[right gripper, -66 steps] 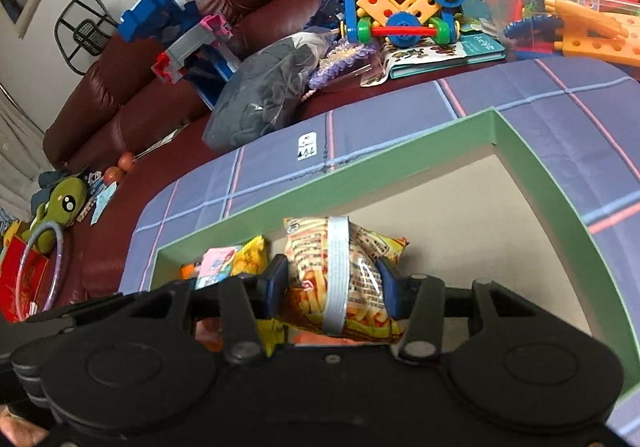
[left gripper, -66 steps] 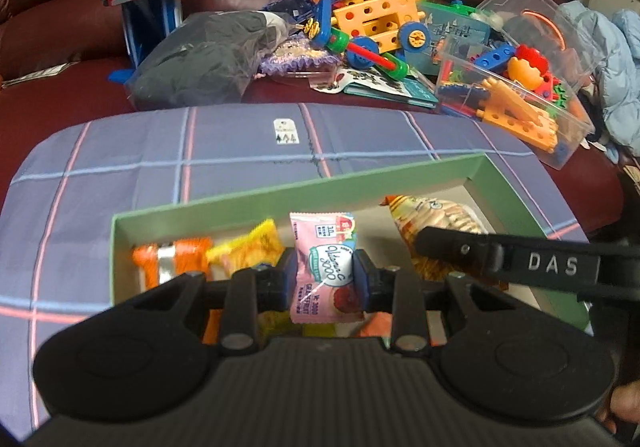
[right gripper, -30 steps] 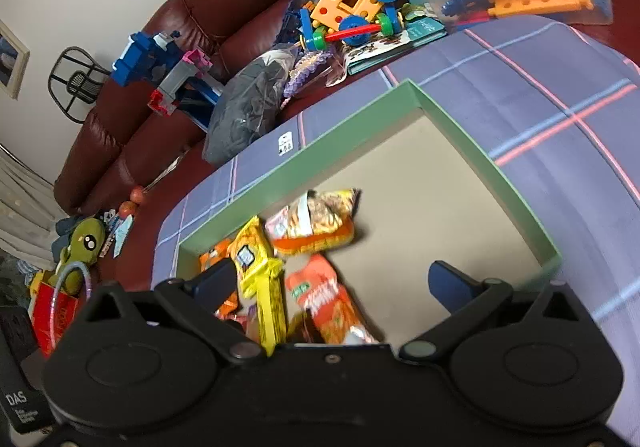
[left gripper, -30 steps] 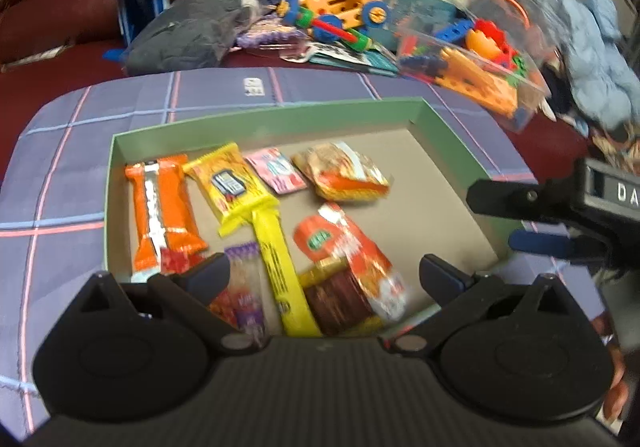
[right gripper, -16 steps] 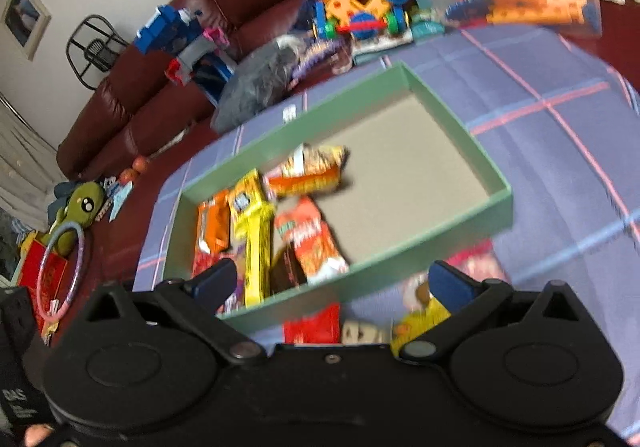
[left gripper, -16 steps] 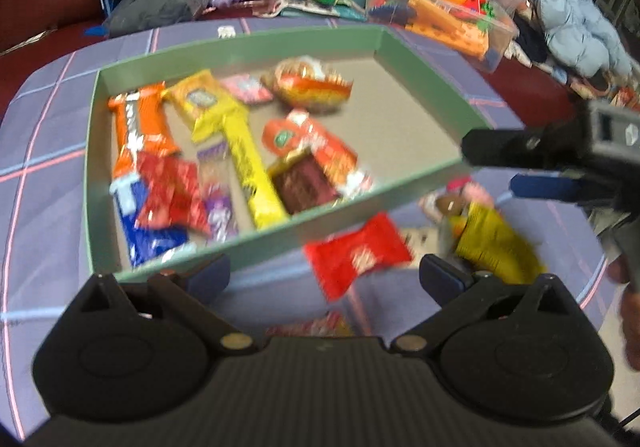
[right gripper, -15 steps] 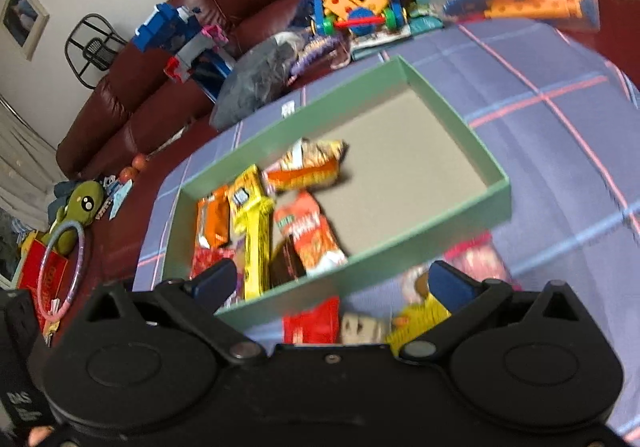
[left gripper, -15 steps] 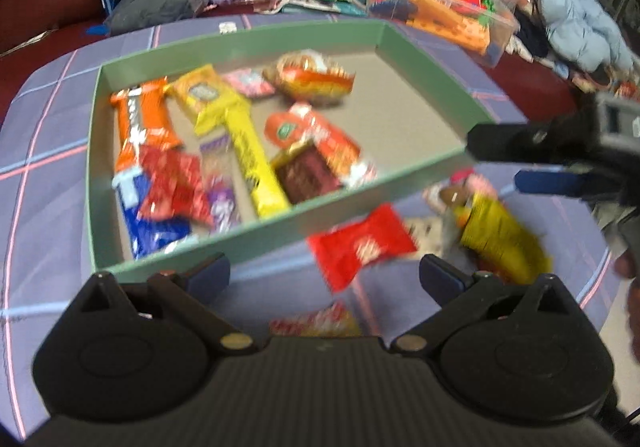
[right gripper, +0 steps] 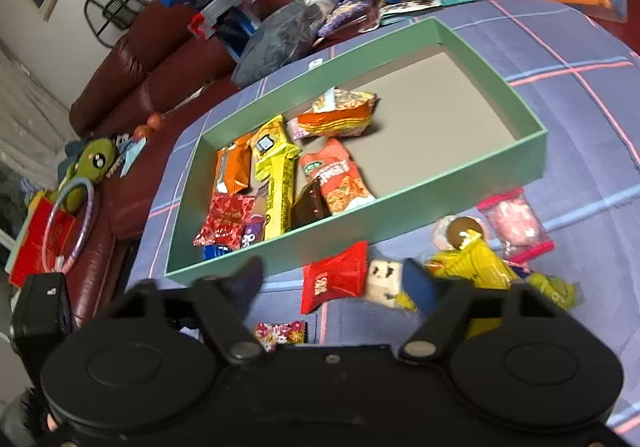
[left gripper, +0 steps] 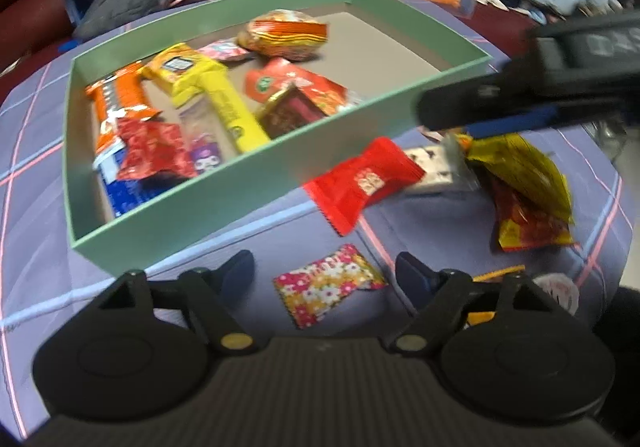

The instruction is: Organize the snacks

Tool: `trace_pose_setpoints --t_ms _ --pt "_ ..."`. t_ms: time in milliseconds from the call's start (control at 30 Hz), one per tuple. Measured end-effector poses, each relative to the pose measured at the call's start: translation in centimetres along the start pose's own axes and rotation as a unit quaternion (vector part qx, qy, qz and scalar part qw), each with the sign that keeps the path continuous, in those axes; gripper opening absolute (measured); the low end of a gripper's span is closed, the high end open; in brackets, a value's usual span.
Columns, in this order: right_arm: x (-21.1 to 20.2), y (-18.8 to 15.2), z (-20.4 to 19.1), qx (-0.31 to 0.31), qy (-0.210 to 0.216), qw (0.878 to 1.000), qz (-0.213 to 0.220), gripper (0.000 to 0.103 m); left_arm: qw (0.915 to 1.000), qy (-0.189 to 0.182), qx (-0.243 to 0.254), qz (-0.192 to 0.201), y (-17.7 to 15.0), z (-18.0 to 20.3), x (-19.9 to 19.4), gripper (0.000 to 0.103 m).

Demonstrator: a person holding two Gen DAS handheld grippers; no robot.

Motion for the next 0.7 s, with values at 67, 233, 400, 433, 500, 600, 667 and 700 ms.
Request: trace_pose_setpoints --t_ms 67,233,400,433,500,600,667,700 --pt "0.7 0.1 -0.3 -0.009 0.001 1.000 -0.006 0.046 1.0000 -0.001 0.002 -0.002 -0.2 0.2 0.2 0.055" --pt "2.7 0.6 -0.8 -0.030 -0.010 0.999 -0.017 0.040 0.9998 -0.007 -0.016 -0.002 -0.5 -0.5 -0.1 0.034" --pt "5.0 0.8 -1.0 -0.035 -0.025 0.999 -0.031 0.039 0.9982 0.005 -0.060 -0.006 -1.4 -2.8 -0.7 0.036" --pt "5.3 0.7 -1.0 -0.037 -0.025 0.998 -0.034 0.039 0.9976 0.006 -0.068 -0.006 -1.7 -3.2 -0.9 0.037" --pt "5.8 0.5 -1.3 -0.040 -0.020 0.998 -0.041 0.039 0.9965 0.007 -0.083 -0.005 -2.2 -4.0 -1.3 0.037" --pt "6.5 -0.5 -1.9 -0.037 -0.003 0.997 -0.065 0.039 0.9950 0.009 -0.099 -0.003 -2.9 -4.9 -1.7 0.040" --pt "6.9 -1.6 -2.5 -0.038 0.008 0.996 -0.084 0.039 0.9939 0.010 -0.109 -0.003 -3.3 -5.5 -1.8 0.042" --pt "7.0 -2.2 -2.8 -0.041 0.010 0.995 -0.094 0.039 0.9934 0.009 -0.114 -0.002 -3.4 -5.8 -1.9 0.044"
Point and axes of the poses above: each gripper's, at about its wrist camera, not at the fingertips, and x roughly the way its jaws point, z to its right, y to its top, the point moved 9 cm from there along x, roughly the way its jaws point, and after that the axes turned 1 degree about x, right-handed, at the moved point
